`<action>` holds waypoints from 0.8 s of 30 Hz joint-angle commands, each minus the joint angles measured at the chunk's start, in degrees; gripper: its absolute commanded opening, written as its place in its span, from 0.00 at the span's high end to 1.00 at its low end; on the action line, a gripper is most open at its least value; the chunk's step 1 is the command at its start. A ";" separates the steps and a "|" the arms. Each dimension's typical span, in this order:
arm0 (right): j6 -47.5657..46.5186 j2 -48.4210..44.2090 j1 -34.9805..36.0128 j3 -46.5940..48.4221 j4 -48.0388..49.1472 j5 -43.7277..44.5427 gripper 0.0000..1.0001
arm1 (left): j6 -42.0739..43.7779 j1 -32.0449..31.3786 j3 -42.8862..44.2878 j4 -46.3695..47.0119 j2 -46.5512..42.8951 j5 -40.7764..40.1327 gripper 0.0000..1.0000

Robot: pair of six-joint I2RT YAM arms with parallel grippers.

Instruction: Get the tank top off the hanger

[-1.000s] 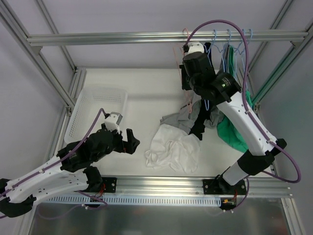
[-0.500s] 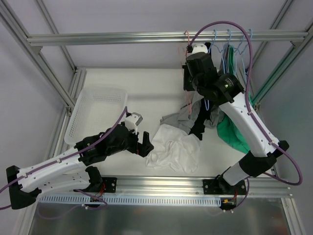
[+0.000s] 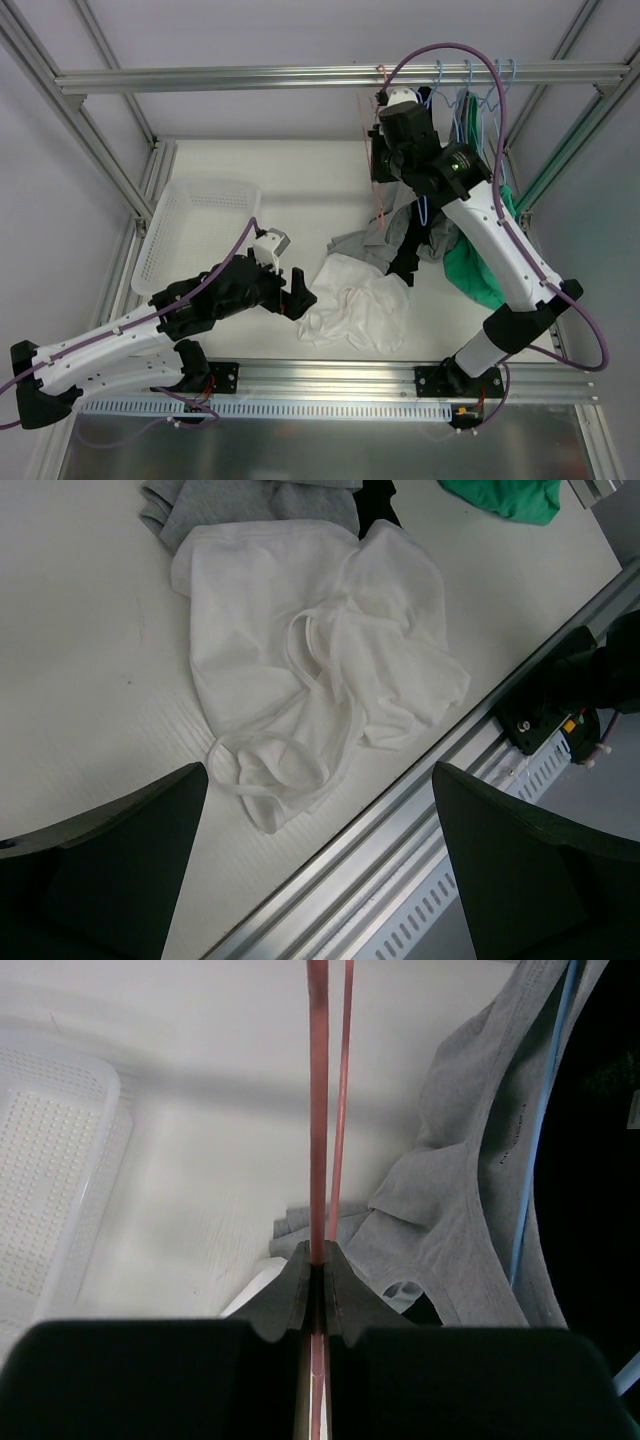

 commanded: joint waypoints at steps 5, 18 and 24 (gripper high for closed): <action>0.13 -7.34 2.96 -0.17 6.83 1.13 1.00 | 0.47 -0.66 -1.59 2.06 -0.94 0.45 0.01; 0.30 -2.87 1.39 3.96 4.64 -0.10 1.00 | 1.00 -0.66 -1.67 2.94 -0.23 0.62 0.01; 1.01 2.58 0.33 4.67 4.02 -0.19 1.00 | 1.00 -0.66 -2.82 2.94 -0.85 0.80 0.01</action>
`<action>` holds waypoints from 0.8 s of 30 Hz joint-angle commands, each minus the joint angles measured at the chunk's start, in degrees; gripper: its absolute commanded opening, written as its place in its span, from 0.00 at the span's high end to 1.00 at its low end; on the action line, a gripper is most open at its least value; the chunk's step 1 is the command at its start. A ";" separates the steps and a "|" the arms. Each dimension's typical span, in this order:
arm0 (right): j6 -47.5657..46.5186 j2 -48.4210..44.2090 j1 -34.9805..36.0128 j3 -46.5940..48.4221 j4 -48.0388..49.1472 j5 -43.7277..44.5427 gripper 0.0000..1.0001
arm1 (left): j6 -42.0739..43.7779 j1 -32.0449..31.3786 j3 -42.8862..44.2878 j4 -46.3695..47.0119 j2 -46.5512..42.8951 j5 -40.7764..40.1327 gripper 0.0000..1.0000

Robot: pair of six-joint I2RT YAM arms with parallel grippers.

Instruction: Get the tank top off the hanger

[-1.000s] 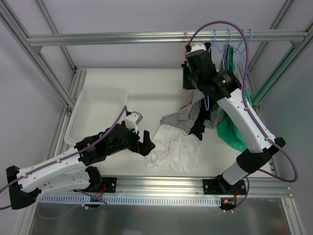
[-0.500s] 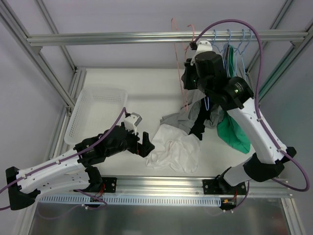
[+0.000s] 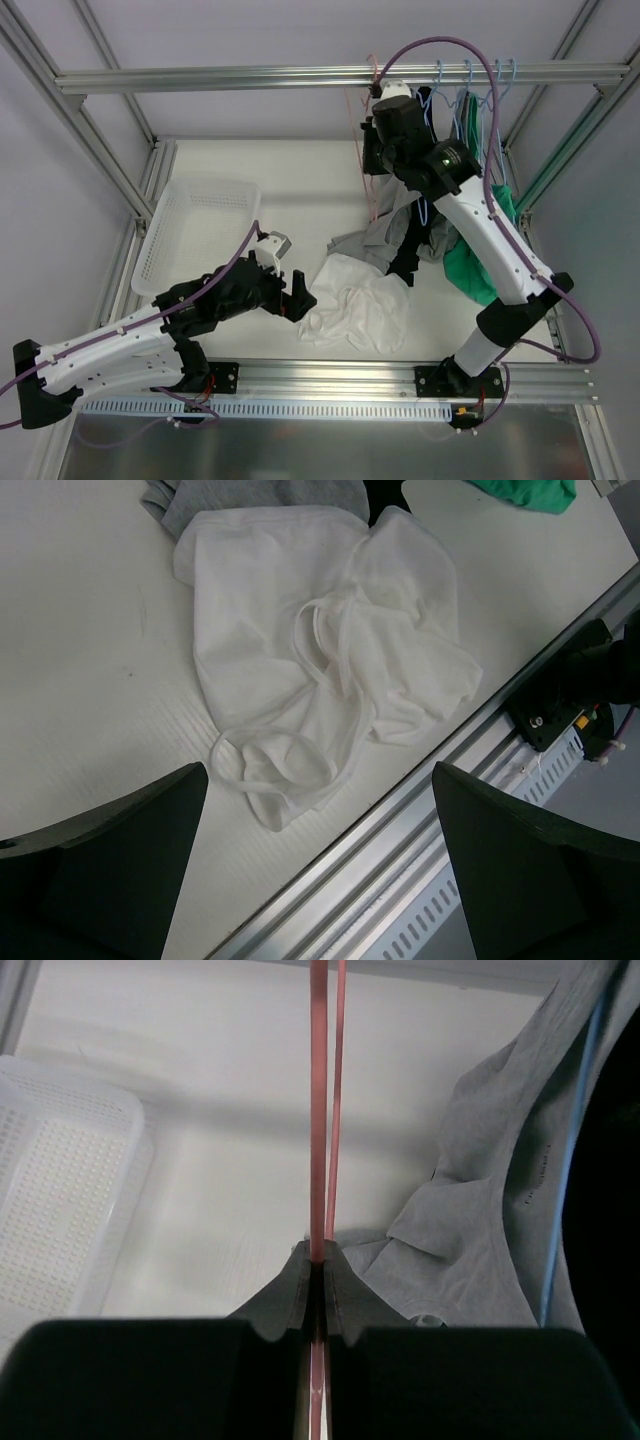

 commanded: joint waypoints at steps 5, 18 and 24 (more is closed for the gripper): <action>3.40 1.89 0.11 -2.89 -0.43 1.56 1.00 | 0.36 -0.46 -1.68 1.52 -1.29 2.09 0.01; 1.04 -17.95 5.73 -18.09 1.69 -0.36 0.02 | 2.21 -6.17 8.15 2.13 17.59 -4.75 0.01; -0.37 -36.76 6.35 -32.58 -0.68 -2.56 0.00 | 0.54 -8.63 17.20 3.62 39.97 -9.50 0.01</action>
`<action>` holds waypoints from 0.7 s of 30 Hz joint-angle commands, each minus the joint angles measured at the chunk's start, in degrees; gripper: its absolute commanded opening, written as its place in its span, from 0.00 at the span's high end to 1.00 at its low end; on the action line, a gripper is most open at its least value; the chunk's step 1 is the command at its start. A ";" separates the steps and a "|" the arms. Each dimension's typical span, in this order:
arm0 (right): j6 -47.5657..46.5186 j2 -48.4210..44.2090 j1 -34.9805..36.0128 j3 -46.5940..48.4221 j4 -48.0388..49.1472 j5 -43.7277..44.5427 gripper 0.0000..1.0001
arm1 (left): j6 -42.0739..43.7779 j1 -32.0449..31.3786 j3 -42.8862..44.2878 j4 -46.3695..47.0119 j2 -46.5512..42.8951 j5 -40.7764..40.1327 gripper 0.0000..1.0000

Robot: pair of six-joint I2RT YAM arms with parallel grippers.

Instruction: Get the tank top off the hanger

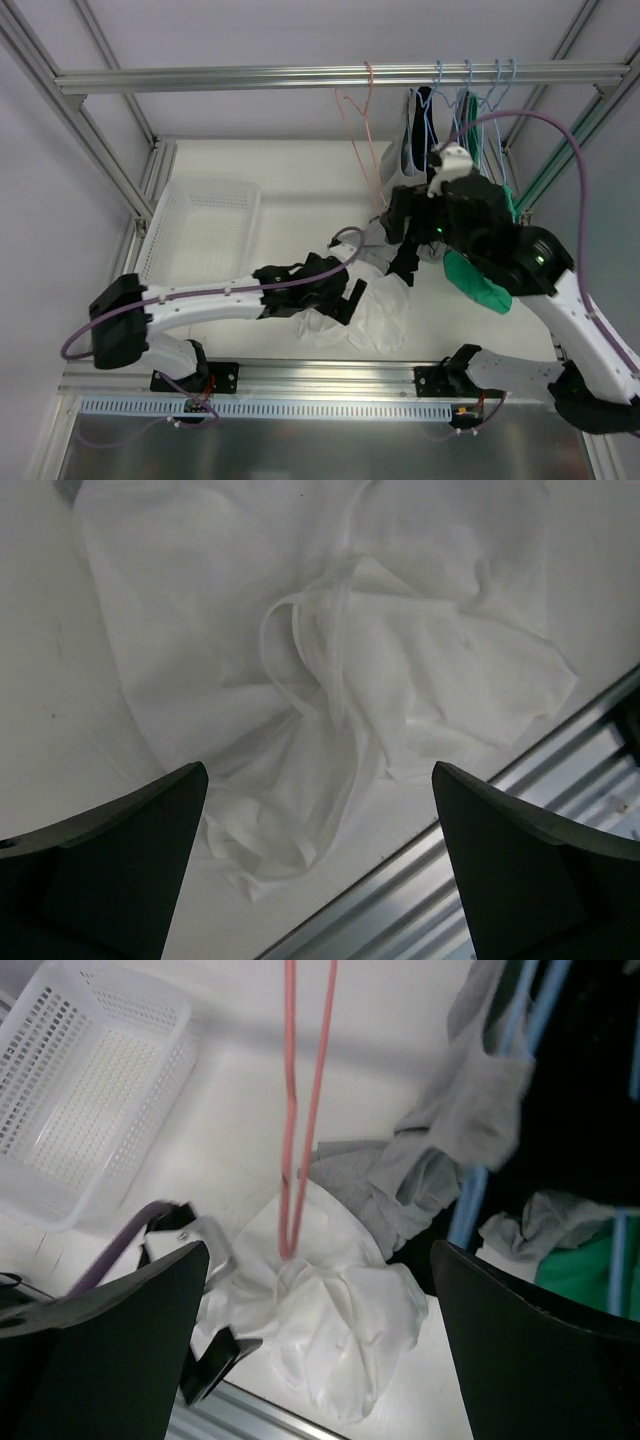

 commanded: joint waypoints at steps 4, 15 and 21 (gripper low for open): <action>-0.83 -18.63 -0.01 -10.45 -5.16 -1.62 0.00 | -1.08 -2.28 13.67 2.67 19.69 -8.00 0.01; -0.74 -35.17 -0.09 -16.72 -10.09 -6.46 0.01 | -10.65 -2.37 13.97 2.49 34.23 -6.88 0.12; -0.39 -37.81 -0.09 -17.69 -8.77 -9.88 0.00 | -17.94 -2.37 4.75 2.32 27.40 -12.30 1.00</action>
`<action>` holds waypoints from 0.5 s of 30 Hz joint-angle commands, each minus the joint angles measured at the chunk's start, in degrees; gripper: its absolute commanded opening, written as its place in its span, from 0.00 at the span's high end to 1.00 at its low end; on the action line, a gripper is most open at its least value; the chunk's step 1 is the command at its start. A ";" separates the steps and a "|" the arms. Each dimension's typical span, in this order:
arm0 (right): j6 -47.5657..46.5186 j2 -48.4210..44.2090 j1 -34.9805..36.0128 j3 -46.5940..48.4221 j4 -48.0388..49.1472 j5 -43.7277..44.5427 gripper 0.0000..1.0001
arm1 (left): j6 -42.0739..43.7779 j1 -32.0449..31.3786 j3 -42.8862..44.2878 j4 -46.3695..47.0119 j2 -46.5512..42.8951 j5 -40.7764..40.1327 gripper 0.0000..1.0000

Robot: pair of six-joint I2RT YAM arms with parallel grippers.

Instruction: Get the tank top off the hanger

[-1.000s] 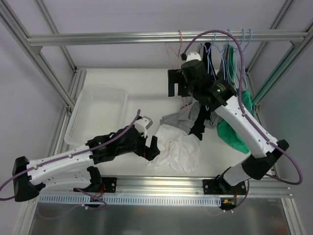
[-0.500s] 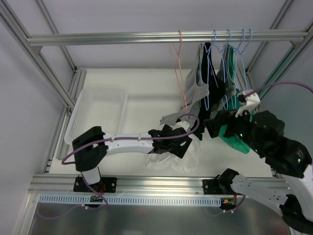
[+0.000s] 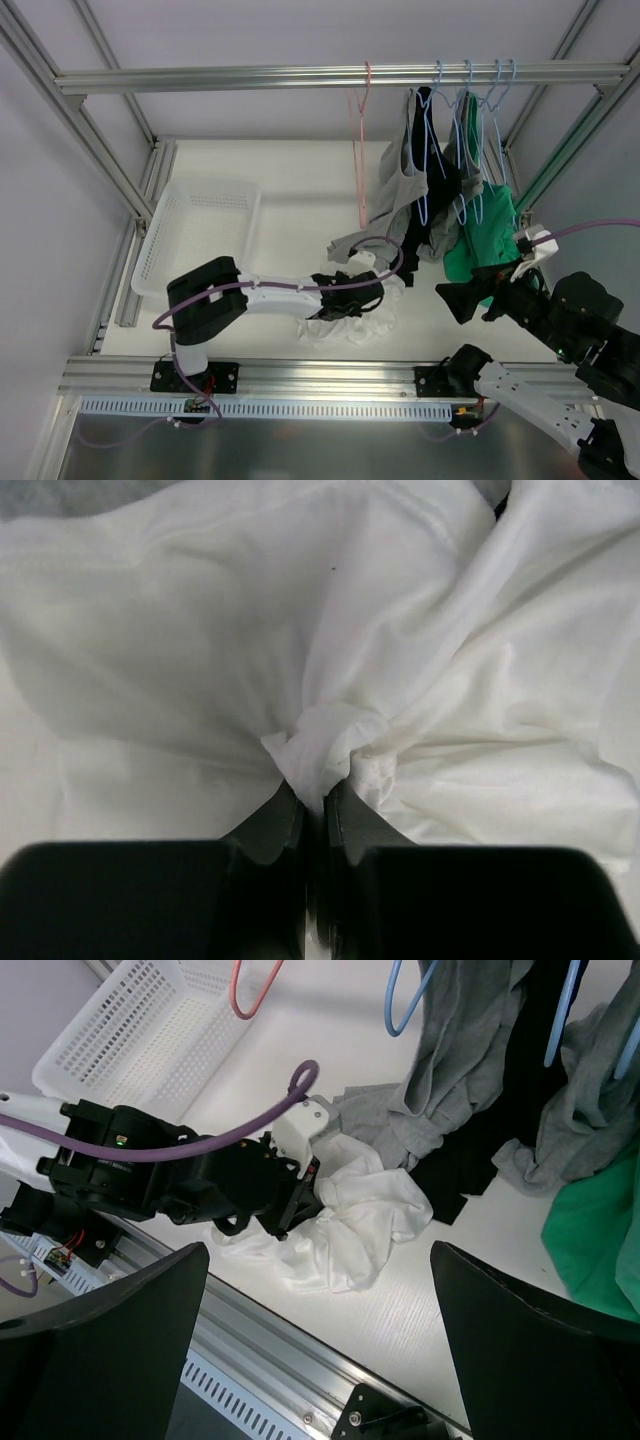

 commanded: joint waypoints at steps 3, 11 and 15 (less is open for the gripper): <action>-0.28 -1.99 -0.03 -0.64 1.11 -3.18 0.01 | -10.55 -0.60 -13.67 -5.79 -14.81 -5.84 1.00; 0.95 -4.37 -0.03 -4.68 3.40 -4.23 0.01 | -5.84 -0.69 -18.97 -11.75 -51.39 -18.76 1.00; 1.30 -5.07 -0.03 -5.21 3.66 -4.76 0.01 | -1.17 -0.51 -9.07 -18.95 -55.80 -25.35 1.00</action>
